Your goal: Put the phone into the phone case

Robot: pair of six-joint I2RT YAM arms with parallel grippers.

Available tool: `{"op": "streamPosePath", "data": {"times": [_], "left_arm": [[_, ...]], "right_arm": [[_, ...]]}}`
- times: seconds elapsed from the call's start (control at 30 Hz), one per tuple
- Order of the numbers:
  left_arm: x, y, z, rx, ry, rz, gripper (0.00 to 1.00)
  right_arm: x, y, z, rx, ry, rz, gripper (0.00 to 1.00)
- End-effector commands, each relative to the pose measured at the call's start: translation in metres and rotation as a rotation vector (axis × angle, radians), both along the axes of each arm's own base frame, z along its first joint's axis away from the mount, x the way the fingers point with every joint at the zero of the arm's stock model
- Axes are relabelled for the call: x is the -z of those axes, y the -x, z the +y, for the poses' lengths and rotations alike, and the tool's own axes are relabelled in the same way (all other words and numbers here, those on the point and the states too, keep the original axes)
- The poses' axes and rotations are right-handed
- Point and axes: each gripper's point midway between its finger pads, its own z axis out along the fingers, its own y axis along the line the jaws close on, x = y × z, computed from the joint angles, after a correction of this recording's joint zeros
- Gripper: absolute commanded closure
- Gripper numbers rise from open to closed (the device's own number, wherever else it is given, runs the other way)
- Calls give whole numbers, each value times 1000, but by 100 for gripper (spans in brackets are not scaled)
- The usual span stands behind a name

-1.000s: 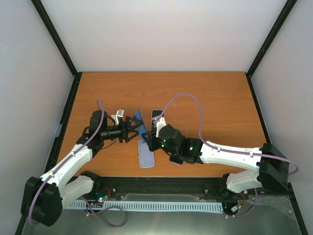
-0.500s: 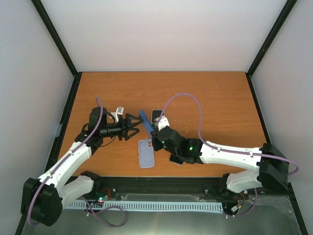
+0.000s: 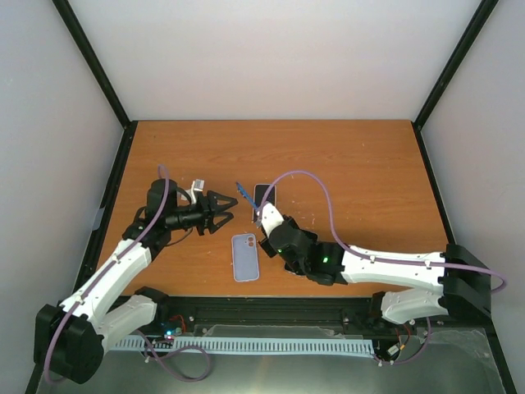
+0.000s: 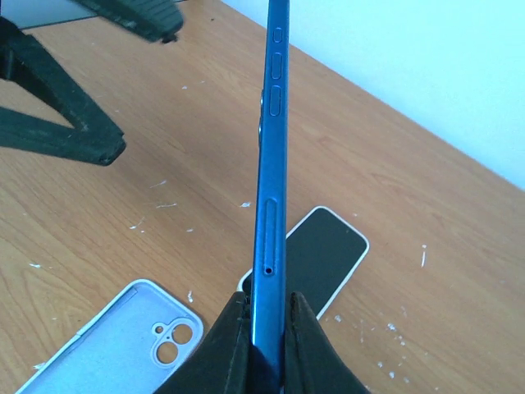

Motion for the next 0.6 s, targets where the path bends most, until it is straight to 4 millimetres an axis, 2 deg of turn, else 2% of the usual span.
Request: {"op": "streamPosePath", "data": {"times": [0.0, 0.27, 0.4, 0.57], "left_arm": [[-32, -6, -3, -32, 77, -29, 43], [-28, -4, -4, -43, 94, 3, 43], [-16, -4, -4, -46, 78, 42, 45], [-15, -5, -3, -67, 80, 52, 52]], "right_arm": [[-26, -4, 14, 15, 18, -132, 97], [-21, 4, 40, 20, 86, -182, 97], [-22, 6, 46, 30, 90, -189, 97], [-19, 12, 51, 36, 98, -191, 97]]}}
